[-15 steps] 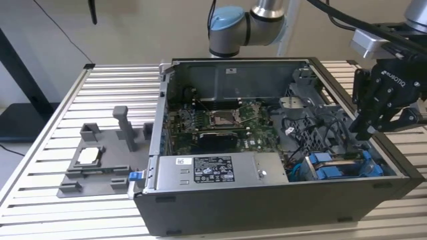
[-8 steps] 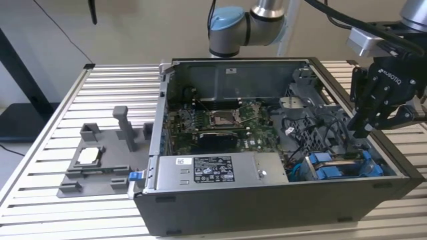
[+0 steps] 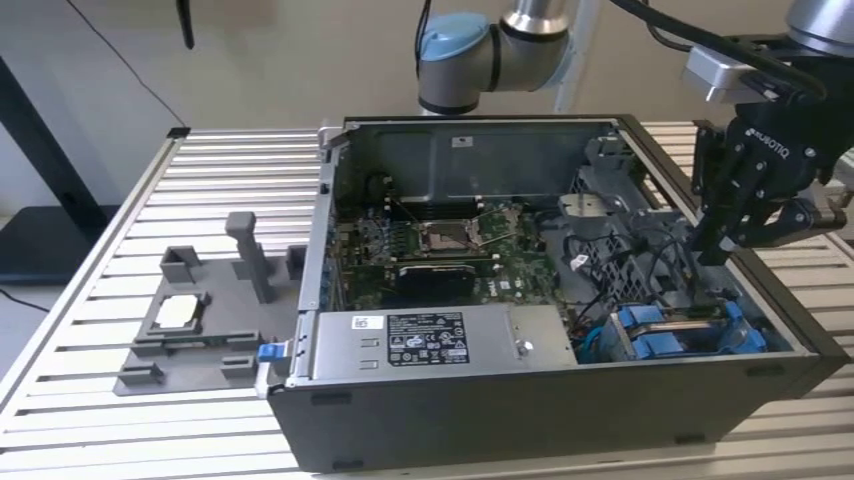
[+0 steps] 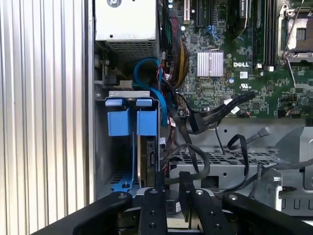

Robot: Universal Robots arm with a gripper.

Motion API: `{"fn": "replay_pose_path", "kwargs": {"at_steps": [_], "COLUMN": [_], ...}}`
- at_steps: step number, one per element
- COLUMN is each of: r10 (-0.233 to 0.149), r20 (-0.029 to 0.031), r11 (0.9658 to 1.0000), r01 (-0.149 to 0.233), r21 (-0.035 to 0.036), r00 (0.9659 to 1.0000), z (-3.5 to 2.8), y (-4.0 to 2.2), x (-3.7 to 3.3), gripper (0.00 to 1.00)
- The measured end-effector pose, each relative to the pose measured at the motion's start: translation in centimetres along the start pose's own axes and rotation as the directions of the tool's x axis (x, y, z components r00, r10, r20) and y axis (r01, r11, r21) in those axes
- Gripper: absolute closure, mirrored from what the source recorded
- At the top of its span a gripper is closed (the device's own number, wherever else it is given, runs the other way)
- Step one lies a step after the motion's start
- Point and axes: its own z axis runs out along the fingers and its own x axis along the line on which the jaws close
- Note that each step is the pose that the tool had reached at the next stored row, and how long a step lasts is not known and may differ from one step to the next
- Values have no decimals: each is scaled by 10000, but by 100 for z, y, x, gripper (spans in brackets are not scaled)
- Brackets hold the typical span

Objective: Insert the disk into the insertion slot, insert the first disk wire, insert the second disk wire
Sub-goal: 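Insert the second disk wire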

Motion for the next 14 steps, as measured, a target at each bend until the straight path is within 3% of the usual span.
{"fn": "replay_pose_path", "kwargs": {"at_steps": [8, 14], "r10": [-1, -2], "r20": [1, -2], "r11": [10000, 10000], "r01": [1, 2], "r21": [-2, -2], "r00": [10000, 10000], "z": [-117, -133], "y": [20, 79], "x": [-33, -85], "gripper": [73, 73]}}
